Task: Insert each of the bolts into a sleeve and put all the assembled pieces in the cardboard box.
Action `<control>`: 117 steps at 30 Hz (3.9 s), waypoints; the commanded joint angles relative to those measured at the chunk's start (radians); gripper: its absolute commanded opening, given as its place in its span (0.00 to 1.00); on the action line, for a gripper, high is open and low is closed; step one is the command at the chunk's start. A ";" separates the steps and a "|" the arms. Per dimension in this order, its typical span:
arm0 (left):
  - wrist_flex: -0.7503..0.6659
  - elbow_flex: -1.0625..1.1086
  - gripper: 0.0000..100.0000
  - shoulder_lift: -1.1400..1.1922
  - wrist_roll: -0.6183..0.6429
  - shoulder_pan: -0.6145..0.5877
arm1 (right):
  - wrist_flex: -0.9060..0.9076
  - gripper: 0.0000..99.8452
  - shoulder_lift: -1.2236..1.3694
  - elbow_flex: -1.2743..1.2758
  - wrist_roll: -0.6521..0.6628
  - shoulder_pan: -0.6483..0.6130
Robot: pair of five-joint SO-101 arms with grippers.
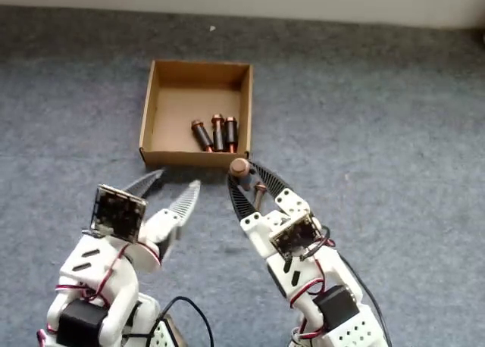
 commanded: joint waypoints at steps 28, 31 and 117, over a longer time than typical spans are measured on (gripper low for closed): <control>0.000 0.325 0.01 -0.005 -0.239 -0.384 | 0.479 0.04 0.398 -0.467 0.002 0.262; 0.000 0.325 0.01 -0.005 -0.239 -0.384 | 0.470 0.04 0.581 -0.615 0.002 0.259; -0.084 0.252 0.01 -0.007 -0.006 -0.883 | 0.740 0.13 2.244 -1.994 -1.162 -0.325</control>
